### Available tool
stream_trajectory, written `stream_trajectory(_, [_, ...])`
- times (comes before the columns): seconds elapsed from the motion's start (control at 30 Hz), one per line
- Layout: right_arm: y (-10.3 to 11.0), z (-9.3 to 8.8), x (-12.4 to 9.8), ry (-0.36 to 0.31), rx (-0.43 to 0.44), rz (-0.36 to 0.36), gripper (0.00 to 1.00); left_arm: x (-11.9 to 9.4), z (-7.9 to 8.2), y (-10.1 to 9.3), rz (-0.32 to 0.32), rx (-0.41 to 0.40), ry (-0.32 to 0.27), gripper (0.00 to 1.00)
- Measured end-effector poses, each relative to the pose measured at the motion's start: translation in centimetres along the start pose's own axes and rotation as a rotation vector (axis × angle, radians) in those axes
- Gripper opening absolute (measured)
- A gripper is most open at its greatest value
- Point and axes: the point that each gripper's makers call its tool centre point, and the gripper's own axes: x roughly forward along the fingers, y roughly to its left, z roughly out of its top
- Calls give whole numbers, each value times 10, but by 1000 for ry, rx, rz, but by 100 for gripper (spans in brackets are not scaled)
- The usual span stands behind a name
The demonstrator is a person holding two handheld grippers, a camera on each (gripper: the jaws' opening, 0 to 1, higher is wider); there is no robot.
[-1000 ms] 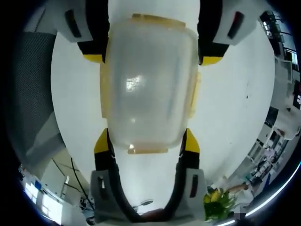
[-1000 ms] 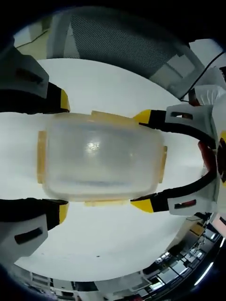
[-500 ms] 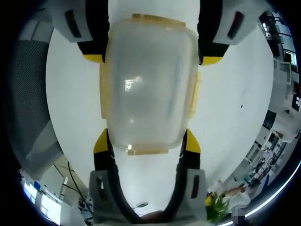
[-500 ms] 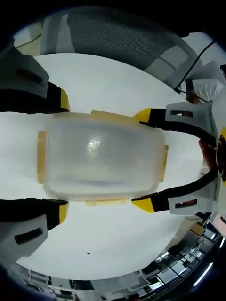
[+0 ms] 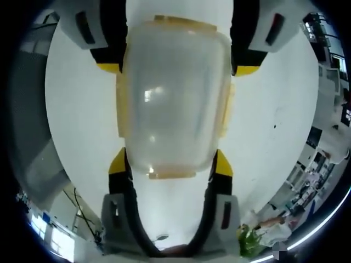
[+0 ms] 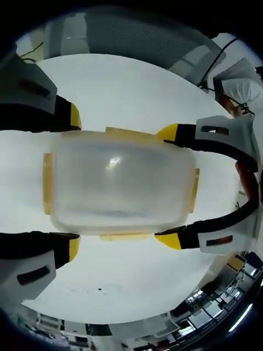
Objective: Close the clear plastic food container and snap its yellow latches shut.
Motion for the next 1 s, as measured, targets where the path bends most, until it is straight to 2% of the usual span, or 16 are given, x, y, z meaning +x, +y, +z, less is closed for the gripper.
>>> stream_trajectory(0.2, [-20, 0, 5, 22, 10, -26, 72, 4, 0, 19, -2, -4, -25, 75])
stream_trajectory(0.43, [-35, -3, 7, 34, 20, -43, 72, 8, 1, 33, -5, 3, -9, 75])
stream_trajectory(0.7, [-56, -8, 9, 48, 15, -51, 73, 12, 4, 53, -1, -10, -25, 75])
stream_trajectory(1.0, [-65, -9, 11, 55, 18, -71, 74, 14, 5, 62, 0, -7, -18, 75])
